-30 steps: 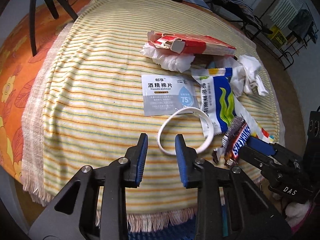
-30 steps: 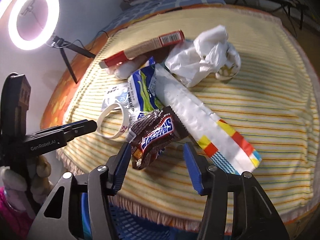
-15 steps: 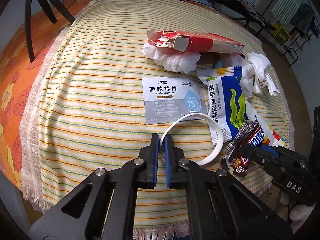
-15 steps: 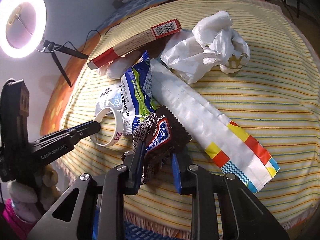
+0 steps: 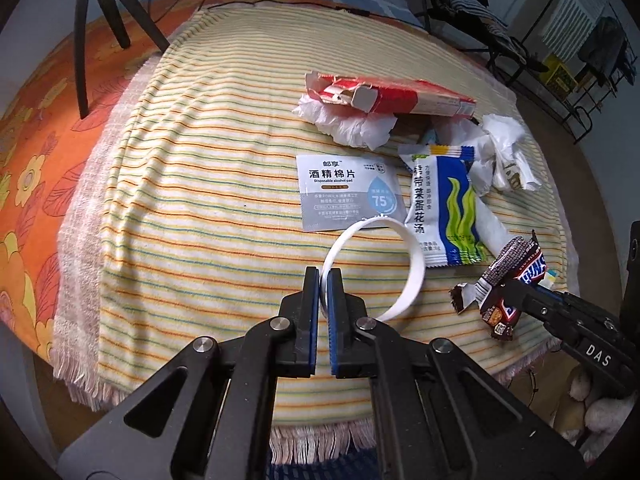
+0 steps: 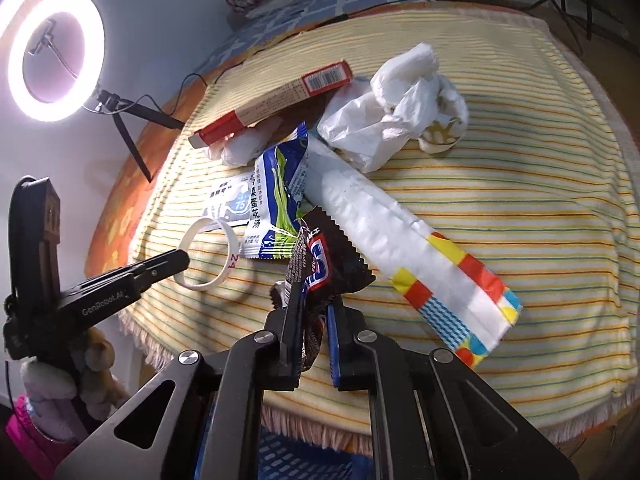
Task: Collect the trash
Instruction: 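Carry both items over the blue basket and open both tools to drop them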
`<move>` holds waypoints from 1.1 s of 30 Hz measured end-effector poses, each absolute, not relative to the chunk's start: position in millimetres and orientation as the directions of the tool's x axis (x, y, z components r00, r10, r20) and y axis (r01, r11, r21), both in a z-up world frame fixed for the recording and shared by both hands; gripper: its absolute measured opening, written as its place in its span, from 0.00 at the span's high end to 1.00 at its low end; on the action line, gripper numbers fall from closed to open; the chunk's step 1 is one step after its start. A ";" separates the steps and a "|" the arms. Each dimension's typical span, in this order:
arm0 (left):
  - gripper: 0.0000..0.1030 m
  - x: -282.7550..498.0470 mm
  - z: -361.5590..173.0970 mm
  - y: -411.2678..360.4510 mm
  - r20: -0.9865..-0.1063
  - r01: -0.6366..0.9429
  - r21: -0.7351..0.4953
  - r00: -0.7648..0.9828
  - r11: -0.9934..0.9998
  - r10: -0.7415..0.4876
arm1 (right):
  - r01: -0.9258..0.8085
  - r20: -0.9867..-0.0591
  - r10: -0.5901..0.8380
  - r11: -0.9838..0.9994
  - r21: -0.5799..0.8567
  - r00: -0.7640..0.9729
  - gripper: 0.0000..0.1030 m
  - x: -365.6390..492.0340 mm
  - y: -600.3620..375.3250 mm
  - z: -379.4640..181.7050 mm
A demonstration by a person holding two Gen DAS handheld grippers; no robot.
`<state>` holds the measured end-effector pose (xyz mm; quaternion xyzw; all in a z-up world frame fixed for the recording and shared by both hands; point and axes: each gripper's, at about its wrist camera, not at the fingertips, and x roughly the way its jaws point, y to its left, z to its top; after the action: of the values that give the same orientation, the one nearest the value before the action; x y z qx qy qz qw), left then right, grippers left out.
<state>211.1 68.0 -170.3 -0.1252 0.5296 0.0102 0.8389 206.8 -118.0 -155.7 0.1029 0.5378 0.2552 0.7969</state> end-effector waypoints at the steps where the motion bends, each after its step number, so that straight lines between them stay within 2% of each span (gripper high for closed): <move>1: 0.98 207.8 -167.4 68.3 -0.888 -0.148 -0.202 0.444 0.968 -0.117 | -0.295 -0.802 0.520 0.848 0.441 0.295 0.92 205.0 -120.9 -153.2; 20: 0.98 111.2 -133.9 54.4 -0.860 -0.126 -0.218 0.494 0.968 -0.129 | -0.434 -0.759 0.559 0.806 0.404 0.333 0.92 134.4 -122.6 -105.0; 33: 0.98 47.5 -141.8 32.8 -0.864 -0.133 -0.232 0.484 0.964 -0.141 | -0.517 -0.779 0.554 0.777 0.358 0.294 0.92 80.1 -111.6 -111.3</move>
<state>47.5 32.8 -141.8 -0.1347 0.5079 -0.0024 0.8508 80.1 -111.6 -111.3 0.0185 0.4921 0.3331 0.8040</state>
